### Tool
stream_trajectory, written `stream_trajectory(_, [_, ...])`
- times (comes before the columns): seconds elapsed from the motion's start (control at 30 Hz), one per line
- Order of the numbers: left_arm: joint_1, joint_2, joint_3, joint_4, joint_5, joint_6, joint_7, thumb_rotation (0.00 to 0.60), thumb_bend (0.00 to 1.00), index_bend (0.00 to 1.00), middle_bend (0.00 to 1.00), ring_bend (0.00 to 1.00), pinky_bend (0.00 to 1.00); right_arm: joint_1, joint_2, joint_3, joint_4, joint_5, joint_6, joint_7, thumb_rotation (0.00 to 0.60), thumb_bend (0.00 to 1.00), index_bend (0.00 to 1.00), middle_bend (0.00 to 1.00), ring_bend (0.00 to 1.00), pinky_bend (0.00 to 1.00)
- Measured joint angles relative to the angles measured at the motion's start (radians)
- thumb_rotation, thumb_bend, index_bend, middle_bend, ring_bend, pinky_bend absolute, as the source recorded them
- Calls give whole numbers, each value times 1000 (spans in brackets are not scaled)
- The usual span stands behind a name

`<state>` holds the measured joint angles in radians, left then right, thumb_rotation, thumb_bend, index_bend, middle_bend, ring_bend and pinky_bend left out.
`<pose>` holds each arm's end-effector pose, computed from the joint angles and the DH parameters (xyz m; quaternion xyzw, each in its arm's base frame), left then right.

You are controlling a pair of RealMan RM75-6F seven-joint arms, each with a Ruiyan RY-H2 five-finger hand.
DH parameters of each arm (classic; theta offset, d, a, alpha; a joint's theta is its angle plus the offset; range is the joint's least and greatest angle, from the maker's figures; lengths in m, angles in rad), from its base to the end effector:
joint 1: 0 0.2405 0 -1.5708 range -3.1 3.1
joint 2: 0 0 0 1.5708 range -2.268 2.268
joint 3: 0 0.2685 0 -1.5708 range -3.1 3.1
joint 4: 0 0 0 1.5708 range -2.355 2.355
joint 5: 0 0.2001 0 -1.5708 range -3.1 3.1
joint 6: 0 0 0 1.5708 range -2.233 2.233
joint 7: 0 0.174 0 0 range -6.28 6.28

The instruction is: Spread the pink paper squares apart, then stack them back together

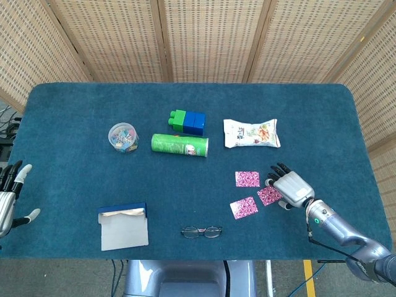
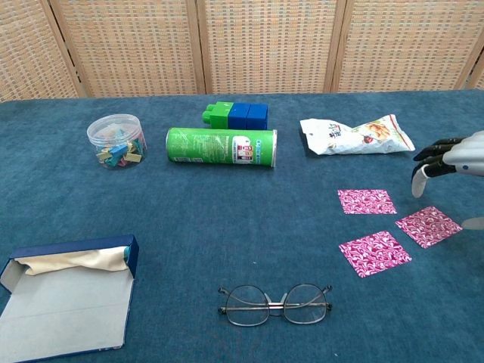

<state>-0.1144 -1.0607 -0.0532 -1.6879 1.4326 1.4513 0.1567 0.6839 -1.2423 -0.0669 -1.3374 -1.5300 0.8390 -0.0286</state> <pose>-0.3132 0.2199 0.1849 -0.6130 -0.3609 -0.3367 0.6170 -0.2645 -0.3557 0.0547 0.8466 -0.2842 0.2121 0.3969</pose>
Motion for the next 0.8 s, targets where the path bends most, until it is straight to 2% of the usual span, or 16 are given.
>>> stream_trajectory(0.17, [3,0,0,9,1,3,-14,600,133,36,0,0,0,-11,-2,45,-41,67,15,-39,600,51,306,214,0,0])
stream_trajectory(0.33, [7,0,2,17,3,5,-28,600,133,36,0,0,0,-21,-27,90,-64,121,42,-50,600,31,325,214,0,0])
stream_trajectory(0.43, [8,1,1,18,6,9,-34,600,133,36,0,0,0,-22,-44,116,-75,147,54,-59,600,45,335,214,0,0])
stream_trajectory(0.6, [12,5,3,19,13,16,-45,600,133,36,0,0,0,-16,-67,153,-91,209,54,-82,600,142,351,214,0,0])
stream_trajectory(0.8, [17,11,4,21,20,24,-53,600,133,36,0,0,0,3,-96,187,-102,312,24,-141,600,139,356,213,0,0])
